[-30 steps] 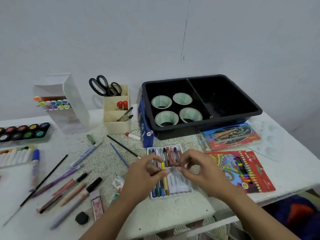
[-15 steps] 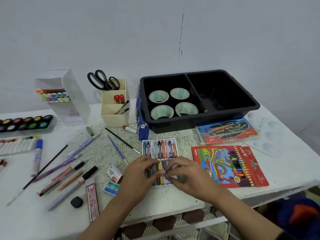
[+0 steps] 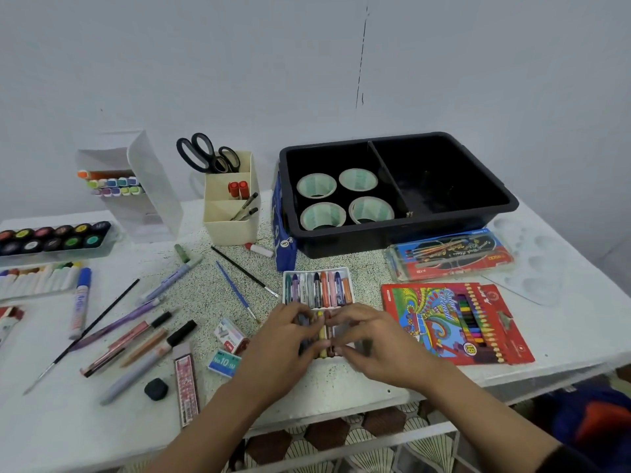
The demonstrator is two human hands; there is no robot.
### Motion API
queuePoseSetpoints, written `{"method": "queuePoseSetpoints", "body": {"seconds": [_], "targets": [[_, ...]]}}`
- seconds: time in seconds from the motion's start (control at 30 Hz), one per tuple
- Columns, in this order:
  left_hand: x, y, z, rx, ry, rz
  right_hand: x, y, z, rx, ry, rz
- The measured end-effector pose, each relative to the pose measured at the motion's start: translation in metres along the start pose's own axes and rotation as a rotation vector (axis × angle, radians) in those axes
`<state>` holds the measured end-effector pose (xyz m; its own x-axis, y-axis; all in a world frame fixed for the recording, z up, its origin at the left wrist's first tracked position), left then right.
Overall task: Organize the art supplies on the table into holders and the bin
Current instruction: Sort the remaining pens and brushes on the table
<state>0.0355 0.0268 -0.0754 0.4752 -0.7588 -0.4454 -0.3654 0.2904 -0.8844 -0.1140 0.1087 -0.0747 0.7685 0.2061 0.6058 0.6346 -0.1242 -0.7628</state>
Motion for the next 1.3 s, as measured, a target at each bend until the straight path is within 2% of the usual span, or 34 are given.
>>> {"method": "queuePoseSetpoints", "body": {"seconds": [0.17,0.3,0.5,0.73,0.87,1.0,1.17,1.3], "targets": [[0.007,0.0,0.0,-0.038,0.042,-0.074,-0.003,0.0,-0.001,0.0,0.022,-0.034],[0.006,0.0,0.0,0.026,0.051,-0.131,-0.004,0.001,-0.002,0.008,0.02,-0.058],[0.006,-0.005,-0.009,0.048,0.027,-0.106,0.001,-0.001,-0.012,0.062,0.002,0.007],[0.018,-0.006,-0.007,0.036,0.061,-0.059,0.004,-0.003,-0.023,0.111,0.019,-0.029],[0.025,-0.02,-0.006,0.026,0.093,0.06,0.01,-0.005,-0.034,0.086,0.058,0.039],[0.056,-0.051,0.007,-0.116,-0.038,0.093,0.027,-0.005,-0.057,-0.039,0.017,0.147],[0.123,-0.102,0.038,-0.273,-0.294,0.108,0.04,0.019,-0.095,-0.023,0.015,0.073],[0.173,-0.137,0.058,-0.298,-0.386,0.09,0.054,0.038,-0.127,-0.058,0.019,-0.004]]}}
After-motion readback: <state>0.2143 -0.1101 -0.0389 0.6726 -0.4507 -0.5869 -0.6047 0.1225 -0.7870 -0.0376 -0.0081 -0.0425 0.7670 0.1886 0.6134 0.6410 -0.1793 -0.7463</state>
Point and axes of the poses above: each hand's wrist, its own z-axis away from the middle knuckle, its own y-axis out of the palm, x = y × z, the point moved 5 cm from there along -z, towards the middle knuckle
